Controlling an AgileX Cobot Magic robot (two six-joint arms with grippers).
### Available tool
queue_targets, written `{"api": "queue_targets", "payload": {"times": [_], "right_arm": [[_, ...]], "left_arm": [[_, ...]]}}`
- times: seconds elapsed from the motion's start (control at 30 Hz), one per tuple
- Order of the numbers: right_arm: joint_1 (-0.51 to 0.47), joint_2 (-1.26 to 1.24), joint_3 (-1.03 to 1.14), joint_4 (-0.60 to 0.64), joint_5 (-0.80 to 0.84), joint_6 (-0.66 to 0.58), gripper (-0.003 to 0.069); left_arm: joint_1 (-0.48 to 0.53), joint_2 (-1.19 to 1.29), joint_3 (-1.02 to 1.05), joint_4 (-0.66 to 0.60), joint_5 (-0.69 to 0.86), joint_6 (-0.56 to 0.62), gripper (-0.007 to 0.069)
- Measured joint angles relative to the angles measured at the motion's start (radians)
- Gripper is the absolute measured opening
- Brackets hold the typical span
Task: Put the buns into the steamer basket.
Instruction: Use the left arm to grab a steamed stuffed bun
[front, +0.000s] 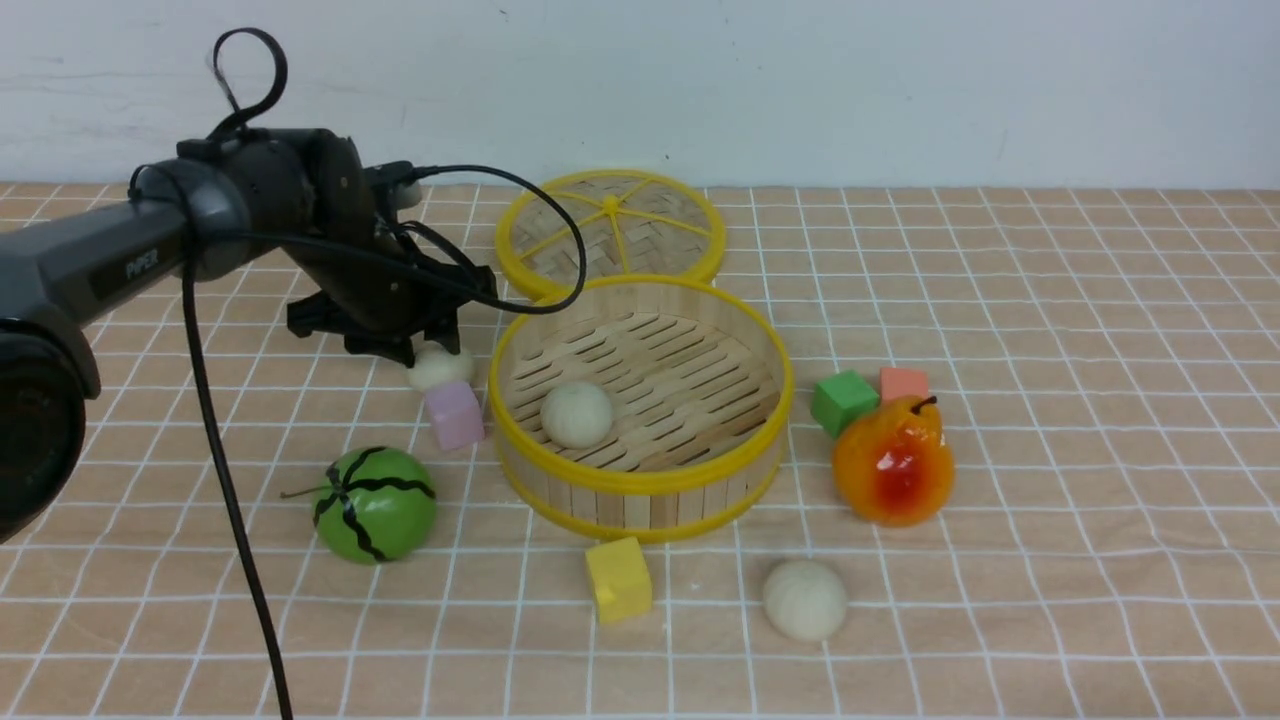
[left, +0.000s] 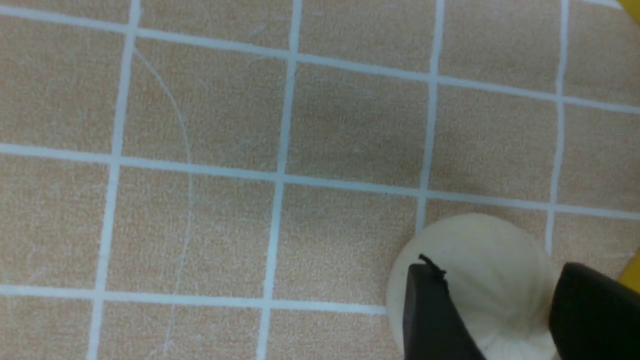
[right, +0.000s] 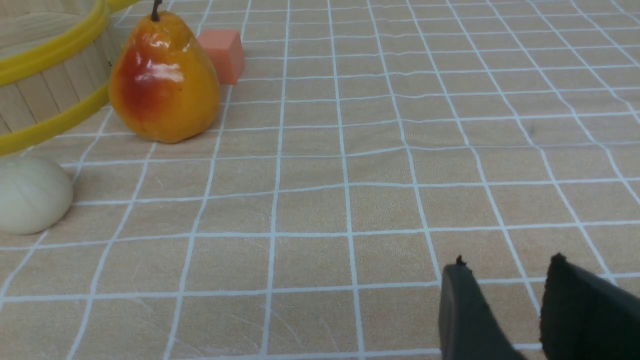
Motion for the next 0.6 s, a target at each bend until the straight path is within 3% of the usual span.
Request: {"api": "queue_targets", "payload": {"times": [0.23, 0.27, 0.4, 0.6], "right_arm": [[0.0, 0.0, 0.0, 0.0, 0.0, 0.0, 0.0239], [0.0, 0.0, 0.0, 0.0, 0.0, 0.0, 0.0239], [0.0, 0.0, 0.0, 0.0, 0.0, 0.0, 0.0239], [0.0, 0.0, 0.0, 0.0, 0.0, 0.0, 0.0239]], "left_arm": [[0.0, 0.002, -0.001, 0.002, 0.0, 0.0, 0.0175], [0.0, 0.009, -0.001, 0.002, 0.002, 0.0, 0.012], [0.001, 0.011, -0.002, 0.002, 0.011, 0.0, 0.0027], [0.001, -0.004, -0.073, -0.001, 0.093, 0.0, -0.0013]]}}
